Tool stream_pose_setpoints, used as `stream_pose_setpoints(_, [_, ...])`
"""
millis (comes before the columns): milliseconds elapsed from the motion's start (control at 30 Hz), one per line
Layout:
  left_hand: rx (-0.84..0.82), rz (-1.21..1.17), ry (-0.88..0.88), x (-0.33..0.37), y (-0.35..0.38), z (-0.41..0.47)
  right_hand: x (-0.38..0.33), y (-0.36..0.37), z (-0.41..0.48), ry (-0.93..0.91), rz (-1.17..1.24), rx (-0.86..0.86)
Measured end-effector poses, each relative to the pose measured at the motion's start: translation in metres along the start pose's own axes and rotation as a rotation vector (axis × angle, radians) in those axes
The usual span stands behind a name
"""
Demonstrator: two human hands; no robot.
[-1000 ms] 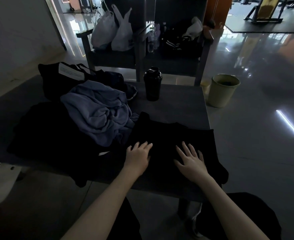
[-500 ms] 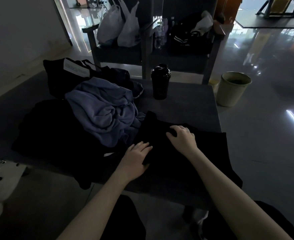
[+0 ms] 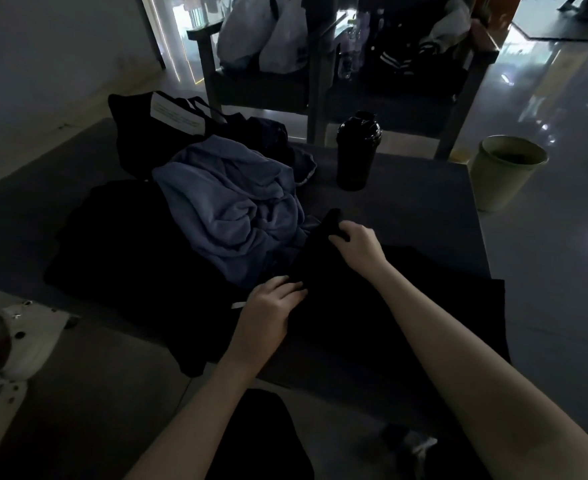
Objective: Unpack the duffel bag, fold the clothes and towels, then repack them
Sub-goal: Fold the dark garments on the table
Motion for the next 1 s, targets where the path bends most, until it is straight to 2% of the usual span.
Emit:
stream_pose_setpoints(67, [-0.079,0.075,0.018,-0.005,0.004,-0.001,-0.001,0.008,0.000,0.009,-0.039,-0.040])
stream_pose_setpoints(133, [-0.263,0.105,-0.034,-0.012,0.013,-0.007,0.003,0.019,-0.004,0.039,-0.130,-0.105])
stream_pose_setpoints(200, [-0.402,0.053,-0.145,-0.017,0.017,-0.012,0.002,0.015,-0.013,0.010,-0.197,-0.020])
stream_pose_setpoints(267, [-0.400,0.039,-0.156,-0.009,0.017,-0.009,-0.006,0.007,-0.029,-0.112,-0.252,0.098])
stream_pose_setpoints(300, [-0.421,0.058,-0.150,-0.004,0.021,-0.008,-0.007,0.010,-0.036,-0.166,-0.303,0.074])
stream_pose_setpoints(367, [-0.496,0.147,-0.139,0.003,0.035,-0.010,0.003,0.024,-0.051,-0.184,-0.413,-0.092])
stream_pose_setpoints(433, [-0.530,0.254,-0.143,0.005,0.044,-0.015,0.019,0.026,-0.060,-0.115,-0.463,-0.194])
stream_pose_setpoints(533, [-0.529,0.319,-0.155,0.011,0.042,-0.016,0.041,-0.002,-0.073,0.033,-0.492,-0.165])
stream_pose_setpoints(633, [-0.563,0.240,-0.204,0.032,0.044,-0.017,0.074,-0.029,-0.097,0.179,-0.526,-0.204])
stream_pose_setpoints(733, [-0.605,0.203,-0.225,0.051,0.055,-0.021,0.092,-0.047,-0.119,0.232,-0.544,-0.259])
stream_pose_setpoints(867, [-0.631,0.249,-0.129,0.056,0.064,-0.008,0.093,-0.064,-0.139,0.287,-0.603,-0.290])
stream_pose_setpoints(1000, [-0.612,0.455,-0.004,0.055,0.064,0.026,0.092,-0.076,-0.159,0.337,-0.677,-0.290])
Point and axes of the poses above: each hand's wrist, its own z-axis towards the middle knuckle, its own y-axis out of the palm, x = y × z, the point moved 8 cm from there along z, towards the middle knuckle, and after that the axes turned 9 degrees about -y, right-handed, at the moved point
